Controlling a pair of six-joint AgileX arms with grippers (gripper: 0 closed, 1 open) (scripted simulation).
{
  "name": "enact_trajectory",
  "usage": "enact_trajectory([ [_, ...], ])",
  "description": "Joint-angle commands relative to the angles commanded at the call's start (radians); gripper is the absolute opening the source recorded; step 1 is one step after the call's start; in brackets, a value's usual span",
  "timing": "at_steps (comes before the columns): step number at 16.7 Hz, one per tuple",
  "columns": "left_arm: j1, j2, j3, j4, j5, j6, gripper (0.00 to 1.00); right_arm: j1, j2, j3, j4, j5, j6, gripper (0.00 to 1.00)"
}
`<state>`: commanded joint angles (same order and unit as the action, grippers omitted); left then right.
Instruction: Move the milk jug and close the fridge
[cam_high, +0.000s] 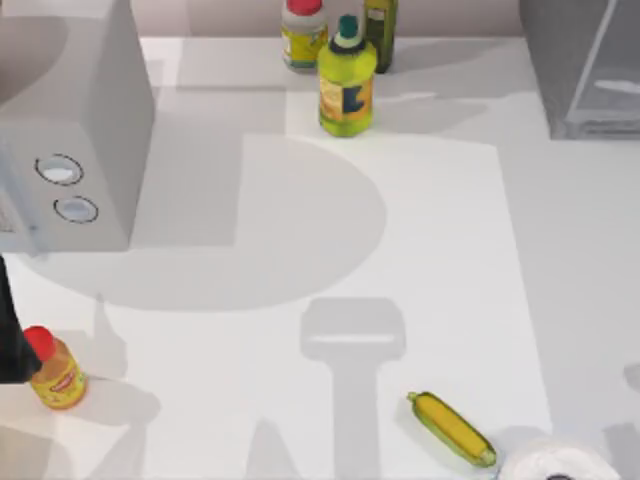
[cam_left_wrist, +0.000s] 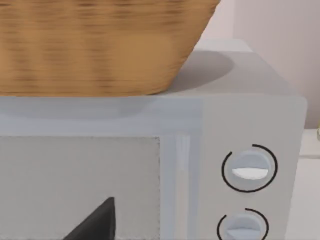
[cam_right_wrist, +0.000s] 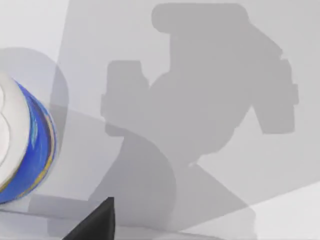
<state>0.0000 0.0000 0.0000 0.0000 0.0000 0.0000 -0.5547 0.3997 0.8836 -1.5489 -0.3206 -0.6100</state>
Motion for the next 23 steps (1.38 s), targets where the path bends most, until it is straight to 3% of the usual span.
enact_trajectory([
  [11,0.0,0.0,0.0,0.0,0.0,0.0,1.0,-0.532,0.529,0.247,0.072,-0.221,-0.615,1.0],
  [23,0.0,0.0,0.0,0.0,0.0,0.0,1.0,-1.152,1.258,0.419,0.114,-0.571,-1.271,1.0],
])
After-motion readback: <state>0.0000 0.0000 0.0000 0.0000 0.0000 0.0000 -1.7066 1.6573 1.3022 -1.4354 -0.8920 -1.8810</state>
